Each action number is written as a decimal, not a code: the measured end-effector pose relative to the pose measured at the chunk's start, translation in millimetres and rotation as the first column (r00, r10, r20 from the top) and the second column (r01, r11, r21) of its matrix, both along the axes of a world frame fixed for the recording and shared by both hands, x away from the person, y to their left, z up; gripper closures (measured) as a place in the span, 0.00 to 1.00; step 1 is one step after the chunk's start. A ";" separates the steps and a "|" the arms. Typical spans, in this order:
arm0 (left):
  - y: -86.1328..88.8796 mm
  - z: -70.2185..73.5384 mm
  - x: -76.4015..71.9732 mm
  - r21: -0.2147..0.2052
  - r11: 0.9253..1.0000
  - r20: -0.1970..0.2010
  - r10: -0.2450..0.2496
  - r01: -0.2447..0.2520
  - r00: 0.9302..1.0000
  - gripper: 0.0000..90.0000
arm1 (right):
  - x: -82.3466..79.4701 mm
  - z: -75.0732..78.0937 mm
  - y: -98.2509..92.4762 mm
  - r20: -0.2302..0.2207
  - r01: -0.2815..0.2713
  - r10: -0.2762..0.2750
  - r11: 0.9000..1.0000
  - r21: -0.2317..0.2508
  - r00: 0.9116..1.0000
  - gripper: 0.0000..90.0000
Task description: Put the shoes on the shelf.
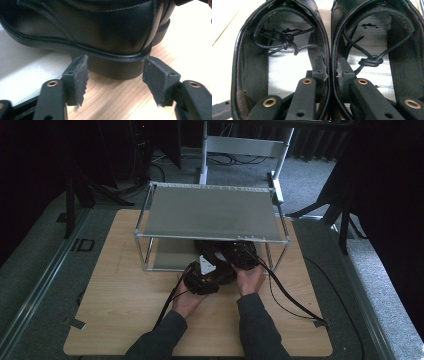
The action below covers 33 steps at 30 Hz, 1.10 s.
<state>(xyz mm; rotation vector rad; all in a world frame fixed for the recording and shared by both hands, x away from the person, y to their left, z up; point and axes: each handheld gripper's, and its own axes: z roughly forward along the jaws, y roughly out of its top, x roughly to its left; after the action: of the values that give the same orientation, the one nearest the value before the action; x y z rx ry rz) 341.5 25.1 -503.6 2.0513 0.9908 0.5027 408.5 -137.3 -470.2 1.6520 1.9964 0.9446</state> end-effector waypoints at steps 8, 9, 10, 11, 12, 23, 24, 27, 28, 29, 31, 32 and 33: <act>-3.9 -4.2 11.6 -0.004 1.000 -0.020 0.022 -0.022 1.000 0.55 | 2.9 -4.9 9.6 0.038 0.062 -0.062 0.998 0.005 0.997 0.88; -5.0 -4.9 12.9 -0.010 1.000 -0.025 0.018 -0.018 1.000 0.55 | 3.0 -5.4 10.3 0.044 0.071 -0.071 0.997 0.001 0.996 0.88; -6.1 -5.6 14.1 -0.008 1.000 -0.025 0.017 -0.018 1.000 0.55 | 3.1 -5.8 10.7 0.050 0.079 -0.079 0.997 -0.001 0.996 0.88; -7.2 -6.3 15.2 -0.005 1.000 -0.023 0.020 -0.020 1.000 0.55 | 3.3 -6.5 11.2 0.057 0.086 -0.086 0.996 -0.003 0.995 0.88; -7.9 -7.1 16.5 -0.007 1.000 -0.021 0.025 -0.025 0.999 0.55 | 3.5 -7.2 11.8 0.066 0.095 -0.094 0.995 -0.005 0.993 0.88; -5.4 -13.8 31.3 -0.004 1.000 -0.002 0.015 -0.015 1.000 0.59 | 6.5 -14.5 21.9 0.162 0.181 -0.176 0.983 -0.017 0.971 0.88; -5.1 -14.0 32.6 0.006 1.000 0.002 0.014 -0.014 1.000 0.59 | 6.1 -15.4 22.6 0.177 0.191 -0.186 0.981 -0.014 0.967 0.88; -4.8 -16.7 38.0 0.006 1.000 0.008 0.015 -0.015 1.000 0.59 | 8.1 -18.0 25.1 0.212 0.204 -0.197 0.979 -0.013 0.957 0.88; -4.9 -18.4 40.4 -0.001 1.000 -0.001 0.011 -0.011 1.000 0.59 | 9.5 -18.9 25.6 0.221 0.202 -0.192 0.979 -0.021 0.956 0.87; -5.0 -20.9 43.3 -0.010 1.000 -0.019 0.007 -0.007 1.000 0.59 | 10.5 -19.8 25.9 0.233 0.197 -0.183 0.980 -0.037 0.955 0.84; -5.9 -27.8 47.8 -0.013 1.000 -0.046 0.008 -0.008 0.999 0.59 | 10.7 -22.3 23.8 0.269 0.170 -0.158 0.985 -0.023 0.950 0.59; -5.0 -30.2 49.3 -0.032 0.999 -0.058 0.004 -0.006 0.998 0.57 | 10.1 -23.0 22.6 0.285 0.148 -0.140 0.989 -0.009 0.948 0.57; -4.2 -31.1 50.2 -0.037 0.999 -0.065 0.007 -0.010 0.998 0.56 | 9.7 -22.9 21.2 0.280 0.141 -0.132 0.990 -0.011 0.951 0.58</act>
<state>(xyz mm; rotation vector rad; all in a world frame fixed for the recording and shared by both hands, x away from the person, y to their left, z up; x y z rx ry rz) 391.7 20.9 -534.7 2.0424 1.0399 0.4212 418.3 -116.1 -493.1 1.5225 1.6802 1.0260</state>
